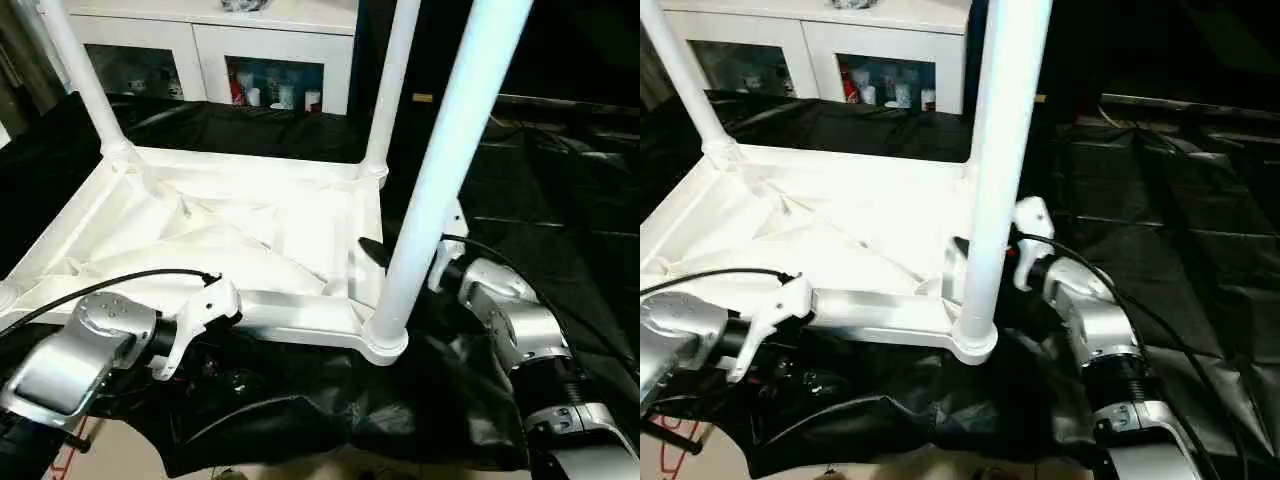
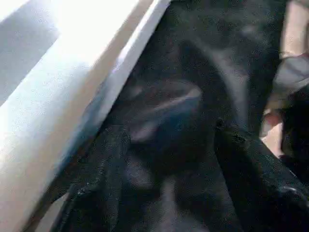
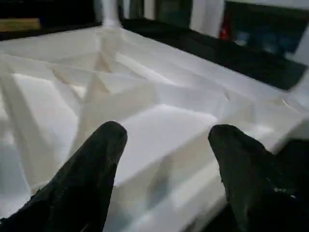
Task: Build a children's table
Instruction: Rotate table base
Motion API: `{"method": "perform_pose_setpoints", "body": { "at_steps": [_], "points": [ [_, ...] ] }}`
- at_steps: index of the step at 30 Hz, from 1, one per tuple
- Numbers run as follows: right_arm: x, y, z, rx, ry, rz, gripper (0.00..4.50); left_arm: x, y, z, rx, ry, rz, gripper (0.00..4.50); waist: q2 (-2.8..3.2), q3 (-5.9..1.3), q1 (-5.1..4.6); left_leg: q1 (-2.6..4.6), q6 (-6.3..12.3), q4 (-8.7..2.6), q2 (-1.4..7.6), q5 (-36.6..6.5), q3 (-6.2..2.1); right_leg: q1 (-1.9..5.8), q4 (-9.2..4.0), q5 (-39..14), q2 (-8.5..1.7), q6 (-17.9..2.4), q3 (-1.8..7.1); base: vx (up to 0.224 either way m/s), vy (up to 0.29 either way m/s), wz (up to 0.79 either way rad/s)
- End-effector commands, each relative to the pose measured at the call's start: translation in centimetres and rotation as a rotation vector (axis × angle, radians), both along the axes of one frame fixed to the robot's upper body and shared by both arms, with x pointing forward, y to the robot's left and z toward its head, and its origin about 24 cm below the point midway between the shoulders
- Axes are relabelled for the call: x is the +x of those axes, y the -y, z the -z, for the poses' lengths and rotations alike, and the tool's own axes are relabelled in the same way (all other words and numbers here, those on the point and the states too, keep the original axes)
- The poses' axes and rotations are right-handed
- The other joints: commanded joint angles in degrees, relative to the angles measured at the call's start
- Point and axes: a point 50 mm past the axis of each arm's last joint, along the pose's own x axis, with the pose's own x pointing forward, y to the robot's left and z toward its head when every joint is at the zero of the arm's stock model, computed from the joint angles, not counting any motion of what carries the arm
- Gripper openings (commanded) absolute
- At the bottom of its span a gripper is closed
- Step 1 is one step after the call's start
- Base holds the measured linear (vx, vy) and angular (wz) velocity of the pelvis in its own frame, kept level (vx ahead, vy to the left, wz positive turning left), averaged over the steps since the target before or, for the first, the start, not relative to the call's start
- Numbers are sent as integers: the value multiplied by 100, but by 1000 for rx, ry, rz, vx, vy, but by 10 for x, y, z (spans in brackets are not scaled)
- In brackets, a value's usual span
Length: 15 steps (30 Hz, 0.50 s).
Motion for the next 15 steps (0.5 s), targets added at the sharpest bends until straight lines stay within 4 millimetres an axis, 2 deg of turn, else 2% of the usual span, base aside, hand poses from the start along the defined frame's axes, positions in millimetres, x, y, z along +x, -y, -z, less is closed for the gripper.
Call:
{"method": "perform_pose_setpoints", "body": {
  "at_steps": [1, 4, 7, 8, 9, 10, 15],
  "points": [
    [-7, -5, 1, 11, -18, -66, 320, 5, -3, 0, 53, 40, -24, 348, 29, -362, 3, -24, 89, -396, -114, -1037, 111, 362, -385, -1377, -176, -993, 100, 0, 0, 0],
    [-15, -9, 2, 20, -32, -134, 320, 7, -7, 0, 91, 51, -47, 357, 39, -370, 15, 4, 117, -388, -106, -1112, 119, 342, -386, -1305, -171, -1068, 106, 0, 0, 0],
    [-27, -15, 3, 32, -54, -231, 320, 16, -11, 0, 132, 116, -91, 391, 37, -354, 31, 9, 128, -391, -112, -1202, 120, 333, -403, -1408, -164, -1066, 102, 0, 0, 0],
    [-30, -17, 3, 39, -59, -258, 320, 19, -11, -1, 136, 143, -108, 391, 25, -341, 41, 4, 105, -399, -116, -1321, 112, 332, -435, -1753, -172, -958, 99, 0, 0, 0],
    [-31, -18, 3, 41, -61, -266, 320, 20, -11, -1, 136, 150, -116, 391, 25, -338, 42, 9, 96, -397, -117, -1365, 113, 324, -446, -1864, -173, -924, 101, 0, 0, 0],
    [-33, -20, 3, 48, -65, -284, 320, 24, -11, -3, 134, 173, -135, 410, 35, -340, 62, 23, 76, -395, -113, -1406, 109, 313, -457, -2012, -177, -865, 103, 0, 0, 0],
    [-35, -24, 3, 53, -72, -300, 320, 29, -12, -10, 130, 221, -156, 442, 25, -332, 73, 6, 30, -410, -113, -1528, 81, 297, -493, -2420, -188, -718, 92, 0, 0, 0]
  ]
}}
